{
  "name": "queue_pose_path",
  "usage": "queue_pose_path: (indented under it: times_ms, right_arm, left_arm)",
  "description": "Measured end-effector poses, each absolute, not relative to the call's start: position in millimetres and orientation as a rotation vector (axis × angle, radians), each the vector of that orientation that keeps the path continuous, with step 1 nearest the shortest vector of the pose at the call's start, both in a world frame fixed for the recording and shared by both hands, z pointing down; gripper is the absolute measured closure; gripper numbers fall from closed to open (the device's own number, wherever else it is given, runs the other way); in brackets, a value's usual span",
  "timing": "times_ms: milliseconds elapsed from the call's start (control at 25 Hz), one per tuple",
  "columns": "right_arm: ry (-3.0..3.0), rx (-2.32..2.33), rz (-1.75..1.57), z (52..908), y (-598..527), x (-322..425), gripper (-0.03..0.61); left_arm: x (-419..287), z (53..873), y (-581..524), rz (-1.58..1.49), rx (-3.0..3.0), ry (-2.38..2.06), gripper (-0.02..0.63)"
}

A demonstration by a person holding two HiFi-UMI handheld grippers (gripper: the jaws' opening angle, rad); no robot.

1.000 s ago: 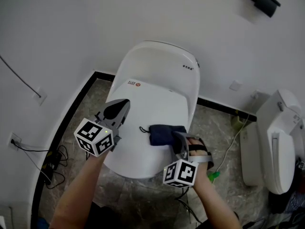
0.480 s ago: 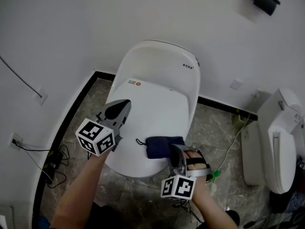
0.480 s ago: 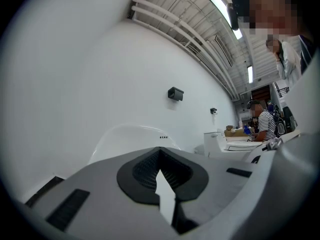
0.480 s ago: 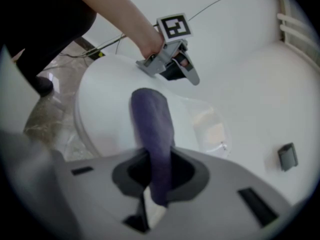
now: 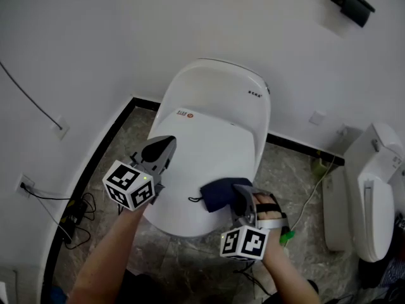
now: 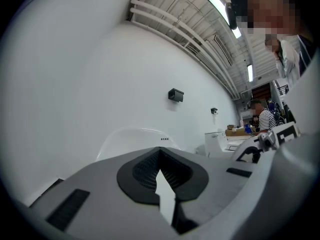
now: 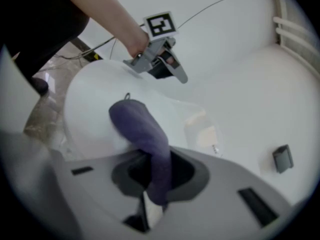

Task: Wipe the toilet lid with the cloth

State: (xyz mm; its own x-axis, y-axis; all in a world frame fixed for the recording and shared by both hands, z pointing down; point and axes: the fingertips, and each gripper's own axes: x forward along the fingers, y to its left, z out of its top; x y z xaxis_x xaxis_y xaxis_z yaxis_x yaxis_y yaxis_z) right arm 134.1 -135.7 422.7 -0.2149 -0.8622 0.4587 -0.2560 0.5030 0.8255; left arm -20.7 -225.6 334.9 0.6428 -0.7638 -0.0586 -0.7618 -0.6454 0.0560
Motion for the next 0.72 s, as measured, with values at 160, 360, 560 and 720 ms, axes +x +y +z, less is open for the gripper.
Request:
queue_pose_path:
  times_ms: [160,360,560,720]
  right_arm:
    - [-1.682,0.990,-0.796,392.7,-202.2,137.3,0.512]
    - [-1.605,1.001,-0.756,384.8,-300.7,144.3,0.512]
    - [-1.552,0.994,-0.640,405.9,-363.4,157.5,0.512]
    - [-1.523,0.972,-0.588,423.6,-384.5,160.0,0.512]
  left_arm:
    - [-24.3,324.7,-227.0,-0.158,2.819,-1.316,0.601]
    - [-31.1,317.9,-226.5,-0.177,2.811,-1.317,0.601]
    - [-41.9,311.8,-226.4,-0.178,2.804,-1.333,0.601]
    - [-47.7,312.6,-225.6,-0.157,2.806,-1.338,0.601]
